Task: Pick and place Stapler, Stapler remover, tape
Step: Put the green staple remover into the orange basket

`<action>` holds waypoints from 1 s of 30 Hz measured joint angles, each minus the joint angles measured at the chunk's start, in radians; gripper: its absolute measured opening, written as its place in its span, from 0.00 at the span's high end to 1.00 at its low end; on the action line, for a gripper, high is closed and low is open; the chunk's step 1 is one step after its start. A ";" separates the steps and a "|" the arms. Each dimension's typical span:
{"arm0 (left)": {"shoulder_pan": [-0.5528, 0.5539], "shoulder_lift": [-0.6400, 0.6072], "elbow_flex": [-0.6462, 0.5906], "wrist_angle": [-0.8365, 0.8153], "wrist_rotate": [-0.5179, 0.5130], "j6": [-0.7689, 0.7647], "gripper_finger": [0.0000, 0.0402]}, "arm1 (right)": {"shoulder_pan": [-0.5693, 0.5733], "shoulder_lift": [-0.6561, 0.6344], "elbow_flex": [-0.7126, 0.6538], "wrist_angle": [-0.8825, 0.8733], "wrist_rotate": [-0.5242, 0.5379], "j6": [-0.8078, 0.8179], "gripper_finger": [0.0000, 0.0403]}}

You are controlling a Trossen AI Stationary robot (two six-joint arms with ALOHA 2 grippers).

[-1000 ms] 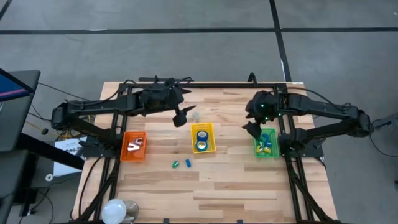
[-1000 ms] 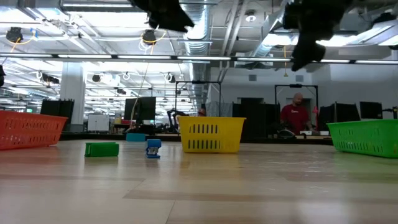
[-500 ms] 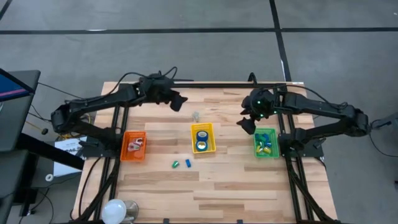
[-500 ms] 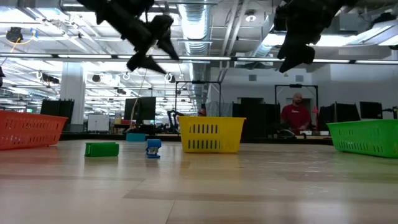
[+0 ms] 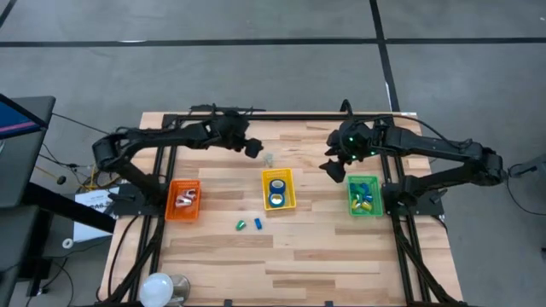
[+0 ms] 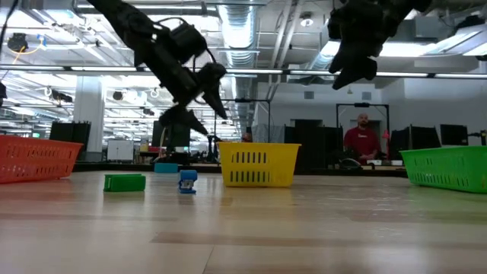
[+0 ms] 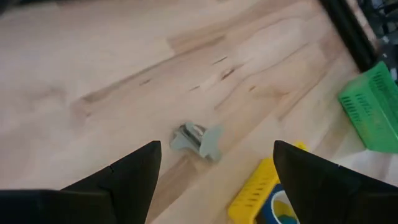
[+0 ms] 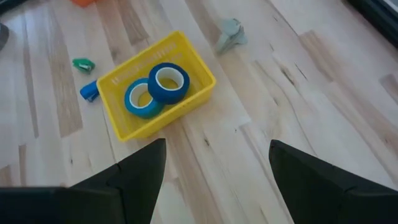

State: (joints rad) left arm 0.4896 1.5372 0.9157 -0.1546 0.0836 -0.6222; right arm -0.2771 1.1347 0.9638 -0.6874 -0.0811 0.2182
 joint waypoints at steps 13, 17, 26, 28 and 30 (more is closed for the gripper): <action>0.000 0.164 0.000 0.087 0.057 -0.100 0.25 | -0.001 0.000 0.000 0.038 0.001 0.027 0.32; 0.003 0.184 0.000 0.087 0.068 -0.124 0.25 | -0.001 0.000 0.000 0.038 0.001 0.043 0.32; 0.000 0.213 -0.002 0.105 0.099 -0.145 0.26 | 0.000 0.000 0.000 0.041 0.002 0.045 0.32; 0.003 0.214 -0.002 0.103 0.096 -0.146 0.27 | 0.000 0.000 0.000 0.042 0.002 0.045 0.32; 0.003 0.214 -0.002 0.120 0.092 -0.146 0.30 | 0.000 0.000 0.000 0.042 0.003 0.045 0.32</action>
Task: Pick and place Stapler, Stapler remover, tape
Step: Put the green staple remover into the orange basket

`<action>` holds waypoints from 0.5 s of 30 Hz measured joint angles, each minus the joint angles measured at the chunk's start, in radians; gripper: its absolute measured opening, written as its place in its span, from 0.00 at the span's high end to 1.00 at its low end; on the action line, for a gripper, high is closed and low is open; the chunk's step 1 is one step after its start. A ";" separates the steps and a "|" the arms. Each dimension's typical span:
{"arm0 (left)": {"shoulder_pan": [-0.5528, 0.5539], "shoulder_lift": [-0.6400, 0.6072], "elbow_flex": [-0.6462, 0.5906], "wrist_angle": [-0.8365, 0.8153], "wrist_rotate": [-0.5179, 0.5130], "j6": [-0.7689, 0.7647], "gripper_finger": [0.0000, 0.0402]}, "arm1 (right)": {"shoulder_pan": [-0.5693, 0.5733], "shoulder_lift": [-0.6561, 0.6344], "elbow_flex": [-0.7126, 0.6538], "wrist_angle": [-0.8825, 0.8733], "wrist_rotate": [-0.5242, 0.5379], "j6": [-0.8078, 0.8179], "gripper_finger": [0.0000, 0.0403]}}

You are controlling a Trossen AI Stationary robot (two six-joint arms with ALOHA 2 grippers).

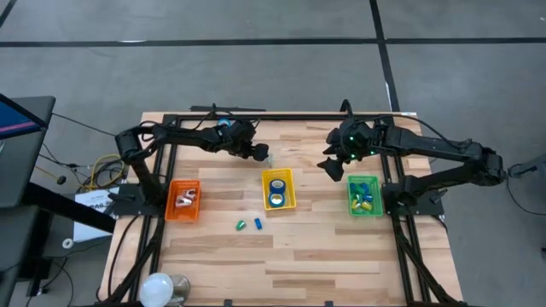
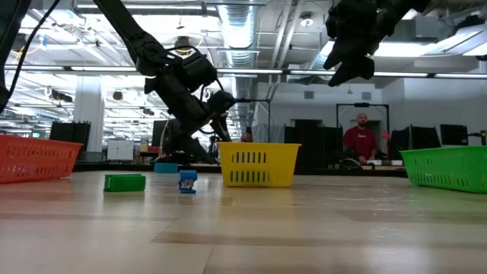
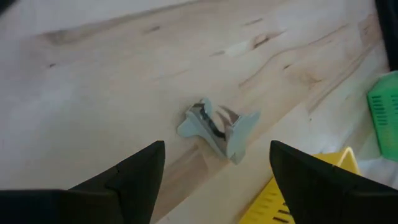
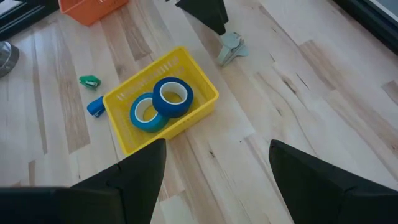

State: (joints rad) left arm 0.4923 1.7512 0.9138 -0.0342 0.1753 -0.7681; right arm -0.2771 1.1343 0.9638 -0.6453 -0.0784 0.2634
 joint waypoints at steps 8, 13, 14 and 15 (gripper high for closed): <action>0.000 0.000 0.000 0.024 -0.014 -0.029 0.43 | 0.000 0.000 0.000 0.003 0.000 0.000 0.32; -0.003 0.006 0.000 0.040 -0.014 -0.055 0.47 | 0.000 0.000 0.000 0.003 0.001 0.000 0.32; -0.005 0.011 0.001 0.047 -0.013 -0.064 0.48 | 0.000 0.000 0.000 0.003 0.001 0.000 0.32; -0.008 0.013 0.000 0.042 -0.012 -0.074 0.48 | 0.000 0.000 0.000 0.003 0.001 0.000 0.32</action>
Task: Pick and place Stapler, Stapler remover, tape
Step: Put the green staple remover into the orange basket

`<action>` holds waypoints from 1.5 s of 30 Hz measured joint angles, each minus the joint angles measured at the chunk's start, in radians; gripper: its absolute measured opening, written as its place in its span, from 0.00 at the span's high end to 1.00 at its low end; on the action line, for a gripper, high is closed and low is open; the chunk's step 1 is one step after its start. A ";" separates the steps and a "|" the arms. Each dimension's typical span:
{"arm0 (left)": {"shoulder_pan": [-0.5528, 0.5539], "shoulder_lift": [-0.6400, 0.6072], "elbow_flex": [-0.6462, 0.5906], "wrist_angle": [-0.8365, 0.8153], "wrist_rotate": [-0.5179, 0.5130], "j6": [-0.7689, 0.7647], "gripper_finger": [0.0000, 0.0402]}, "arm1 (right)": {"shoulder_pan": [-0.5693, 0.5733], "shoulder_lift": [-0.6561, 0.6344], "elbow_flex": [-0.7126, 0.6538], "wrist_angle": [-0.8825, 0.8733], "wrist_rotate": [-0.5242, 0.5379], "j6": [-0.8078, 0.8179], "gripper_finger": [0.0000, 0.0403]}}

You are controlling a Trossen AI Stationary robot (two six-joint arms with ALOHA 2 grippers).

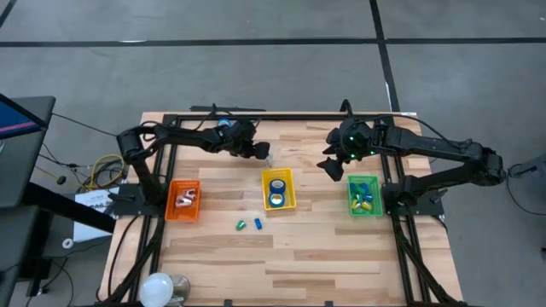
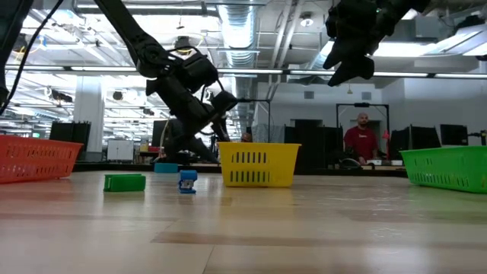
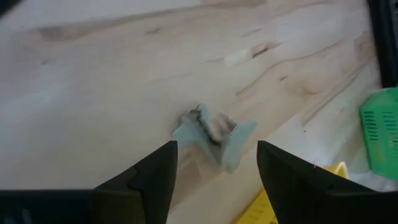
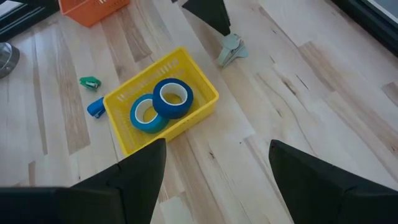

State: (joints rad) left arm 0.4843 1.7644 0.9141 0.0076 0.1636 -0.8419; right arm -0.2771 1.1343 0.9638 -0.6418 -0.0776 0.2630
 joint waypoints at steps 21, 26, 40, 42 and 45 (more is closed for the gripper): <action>-0.023 0.042 0.000 0.064 -0.029 -0.013 0.71 | 0.000 0.000 0.000 0.008 0.000 0.000 0.32; -0.023 0.042 0.000 0.065 -0.024 -0.012 0.78 | 0.000 0.000 0.000 0.008 0.000 0.000 0.32; -0.023 0.042 0.000 0.064 0.006 -0.009 0.86 | 0.000 0.000 0.000 0.008 0.000 -0.001 0.32; -0.023 0.042 0.000 0.064 0.006 -0.009 0.87 | 0.000 0.000 0.000 0.008 0.000 -0.003 0.32; -0.023 0.042 0.000 0.064 0.006 -0.009 0.90 | 0.000 0.000 0.000 0.008 0.000 -0.003 0.32</action>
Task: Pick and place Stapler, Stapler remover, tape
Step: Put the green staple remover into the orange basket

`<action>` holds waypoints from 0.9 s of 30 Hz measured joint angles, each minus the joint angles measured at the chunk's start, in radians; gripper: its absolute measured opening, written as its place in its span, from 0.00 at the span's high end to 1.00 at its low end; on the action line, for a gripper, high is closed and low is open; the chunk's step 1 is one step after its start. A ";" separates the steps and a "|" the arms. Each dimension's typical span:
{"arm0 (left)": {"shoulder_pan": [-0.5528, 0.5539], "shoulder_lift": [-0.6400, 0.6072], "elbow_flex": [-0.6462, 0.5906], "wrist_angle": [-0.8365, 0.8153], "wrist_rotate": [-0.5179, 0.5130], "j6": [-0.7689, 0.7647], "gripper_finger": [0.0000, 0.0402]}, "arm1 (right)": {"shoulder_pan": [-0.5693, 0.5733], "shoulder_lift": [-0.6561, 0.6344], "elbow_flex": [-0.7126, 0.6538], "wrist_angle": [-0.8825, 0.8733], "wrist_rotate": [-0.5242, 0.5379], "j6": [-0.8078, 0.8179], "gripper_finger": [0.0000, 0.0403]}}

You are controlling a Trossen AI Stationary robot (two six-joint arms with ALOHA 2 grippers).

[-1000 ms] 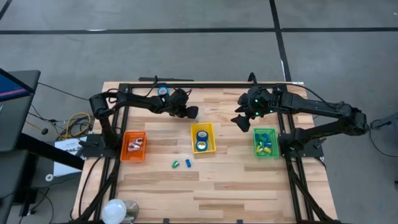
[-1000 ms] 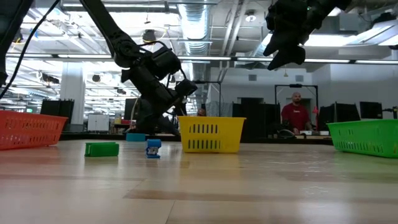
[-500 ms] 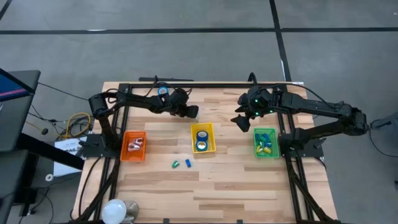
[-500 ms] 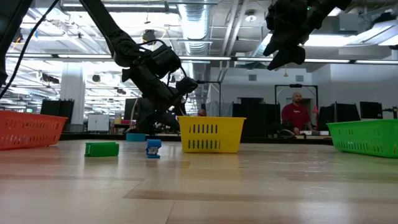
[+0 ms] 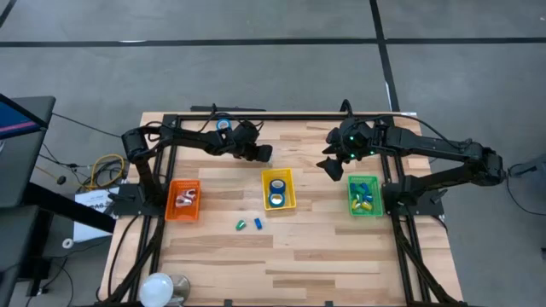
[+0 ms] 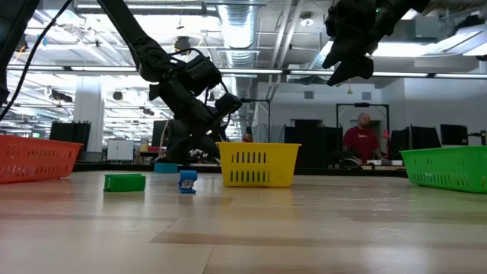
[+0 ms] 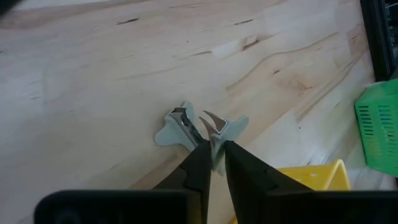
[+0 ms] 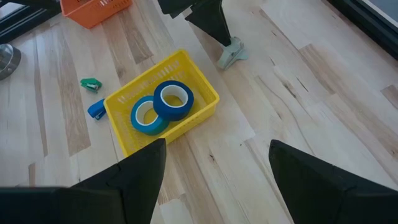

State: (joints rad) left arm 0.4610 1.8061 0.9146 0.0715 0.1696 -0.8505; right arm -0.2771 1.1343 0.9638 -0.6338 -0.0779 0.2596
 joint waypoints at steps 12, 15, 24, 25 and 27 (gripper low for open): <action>0.000 -0.002 0.000 0.005 0.023 0.023 0.99 | 0.000 0.000 0.000 0.000 0.000 0.000 0.32; 0.000 -0.012 0.000 -0.003 0.026 0.029 0.99 | 0.000 0.000 0.000 0.000 0.000 0.000 0.32; 0.004 -0.167 0.000 -0.059 0.026 0.148 0.99 | 0.000 0.000 0.000 0.000 0.000 0.001 0.32; 0.004 -0.192 -0.001 -0.085 0.025 0.167 0.99 | 0.000 0.000 0.000 0.000 0.000 0.001 0.32; 0.003 -0.242 -0.001 -0.126 0.023 0.202 0.99 | 0.000 0.000 0.000 0.000 0.000 0.002 0.32</action>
State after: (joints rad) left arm 0.4644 1.5644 0.9138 -0.0545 0.1929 -0.6489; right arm -0.2775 1.1343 0.9638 -0.6338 -0.0780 0.2611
